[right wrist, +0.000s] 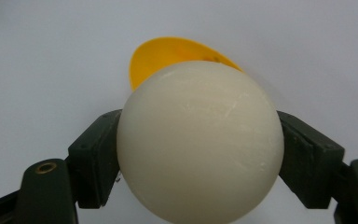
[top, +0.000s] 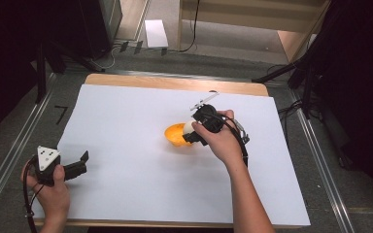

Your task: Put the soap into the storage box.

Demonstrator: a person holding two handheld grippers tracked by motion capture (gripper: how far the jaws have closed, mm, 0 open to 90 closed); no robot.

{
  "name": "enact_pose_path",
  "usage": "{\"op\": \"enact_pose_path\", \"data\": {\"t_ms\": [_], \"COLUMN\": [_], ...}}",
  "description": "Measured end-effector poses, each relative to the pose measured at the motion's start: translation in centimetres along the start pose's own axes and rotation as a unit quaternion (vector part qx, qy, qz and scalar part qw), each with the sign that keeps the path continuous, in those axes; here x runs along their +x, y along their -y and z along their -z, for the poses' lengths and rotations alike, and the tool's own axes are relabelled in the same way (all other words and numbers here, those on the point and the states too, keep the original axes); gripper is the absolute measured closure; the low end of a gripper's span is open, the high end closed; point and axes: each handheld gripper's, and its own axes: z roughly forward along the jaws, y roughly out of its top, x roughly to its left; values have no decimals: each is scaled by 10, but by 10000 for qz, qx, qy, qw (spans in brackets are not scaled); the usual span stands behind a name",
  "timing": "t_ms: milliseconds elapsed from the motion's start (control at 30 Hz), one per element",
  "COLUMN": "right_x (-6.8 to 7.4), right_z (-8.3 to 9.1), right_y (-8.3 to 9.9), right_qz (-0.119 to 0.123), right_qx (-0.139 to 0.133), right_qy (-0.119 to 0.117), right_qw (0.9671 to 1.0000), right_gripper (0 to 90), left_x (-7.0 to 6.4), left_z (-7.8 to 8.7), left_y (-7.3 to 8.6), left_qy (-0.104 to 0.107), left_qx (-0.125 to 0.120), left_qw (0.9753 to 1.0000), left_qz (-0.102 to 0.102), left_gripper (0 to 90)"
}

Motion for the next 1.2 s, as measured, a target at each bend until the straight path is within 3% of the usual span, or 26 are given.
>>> {"op": "enact_pose_path", "data": {"t_ms": [200, 633, 1200], "right_x": [1, 0, -1], "right_z": [-7, -14, -25], "right_y": [-6, -12, -13], "right_qz": [14, 13, -88], "right_qx": [-1, 64, 55], "right_qy": [-56, 3, 52], "right_qw": [10000, 10000, 9999], "right_gripper": [240, 239, 239], "left_x": [0, -1, 0], "left_z": [-2, 1, 0], "left_y": [-1, 1, 0], "left_qy": [-40, -1, -2], "left_qx": [113, -51, 5], "left_qw": [9999, 10000, 10000], "left_qz": [-8, -26, 3], "left_gripper": [0, 0, 0]}}
